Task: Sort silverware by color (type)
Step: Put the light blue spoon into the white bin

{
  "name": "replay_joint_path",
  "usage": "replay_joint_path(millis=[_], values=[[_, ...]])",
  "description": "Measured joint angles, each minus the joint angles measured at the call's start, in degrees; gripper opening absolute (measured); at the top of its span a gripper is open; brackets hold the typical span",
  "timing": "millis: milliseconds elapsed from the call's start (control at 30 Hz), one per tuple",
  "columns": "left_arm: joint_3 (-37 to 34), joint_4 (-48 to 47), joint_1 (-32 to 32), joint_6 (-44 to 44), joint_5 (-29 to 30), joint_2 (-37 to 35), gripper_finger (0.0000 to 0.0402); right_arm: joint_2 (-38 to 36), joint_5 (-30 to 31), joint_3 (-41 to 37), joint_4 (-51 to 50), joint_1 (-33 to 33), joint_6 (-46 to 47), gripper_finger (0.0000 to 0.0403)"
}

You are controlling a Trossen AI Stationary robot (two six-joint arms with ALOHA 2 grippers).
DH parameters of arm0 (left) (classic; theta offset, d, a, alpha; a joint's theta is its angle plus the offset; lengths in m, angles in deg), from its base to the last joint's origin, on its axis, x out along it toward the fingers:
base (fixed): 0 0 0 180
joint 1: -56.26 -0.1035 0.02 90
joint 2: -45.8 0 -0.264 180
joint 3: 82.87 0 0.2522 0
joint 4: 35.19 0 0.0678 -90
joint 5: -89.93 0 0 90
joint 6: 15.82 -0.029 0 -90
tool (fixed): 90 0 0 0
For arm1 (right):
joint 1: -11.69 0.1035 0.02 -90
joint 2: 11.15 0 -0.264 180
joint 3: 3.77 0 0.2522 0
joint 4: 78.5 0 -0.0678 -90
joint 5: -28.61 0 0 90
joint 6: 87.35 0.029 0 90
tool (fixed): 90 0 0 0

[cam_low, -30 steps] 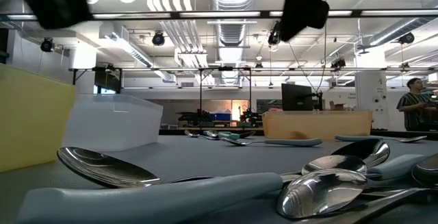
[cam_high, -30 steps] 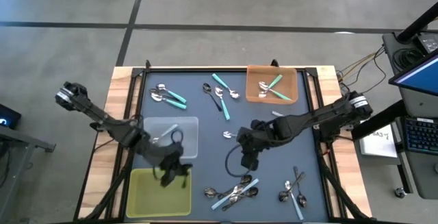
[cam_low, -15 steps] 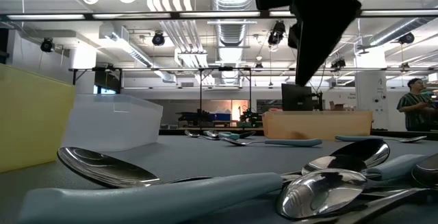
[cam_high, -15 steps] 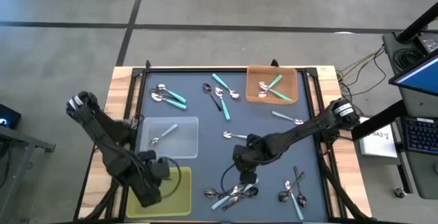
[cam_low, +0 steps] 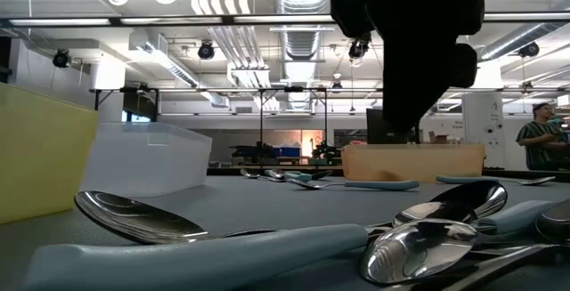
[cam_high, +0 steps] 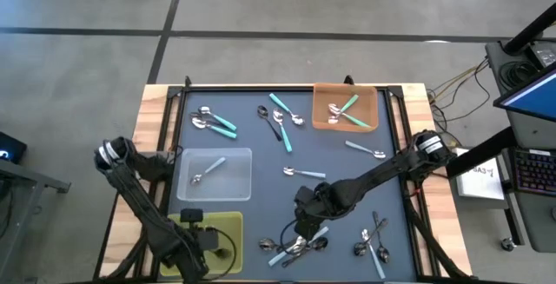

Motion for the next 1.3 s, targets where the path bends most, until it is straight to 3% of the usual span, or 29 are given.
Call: replay_joint_path(millis=[300,667,933,1300], values=[[1.52,0.02,2.84,-2.39,5.13,0.68,0.0118,-0.07,5.01,0.00,-0.03,-2.29,0.62,0.0107],[2.61,-1.27,2.84,5.64,13.15,-0.32,0.0123,-0.09,4.54,-0.21,-10.67,-17.85,-15.04,0.0112],[2.60,-4.91,2.04,13.54,18.17,-2.95,0.0123,0.06,-2.26,-0.94,-9.13,-26.60,-28.29,0.0134],[2.46,-15.32,0.07,17.83,18.68,-6.03,0.0123,7.80,-6.34,-0.65,-8.40,-26.88,-35.66,0.0159]])
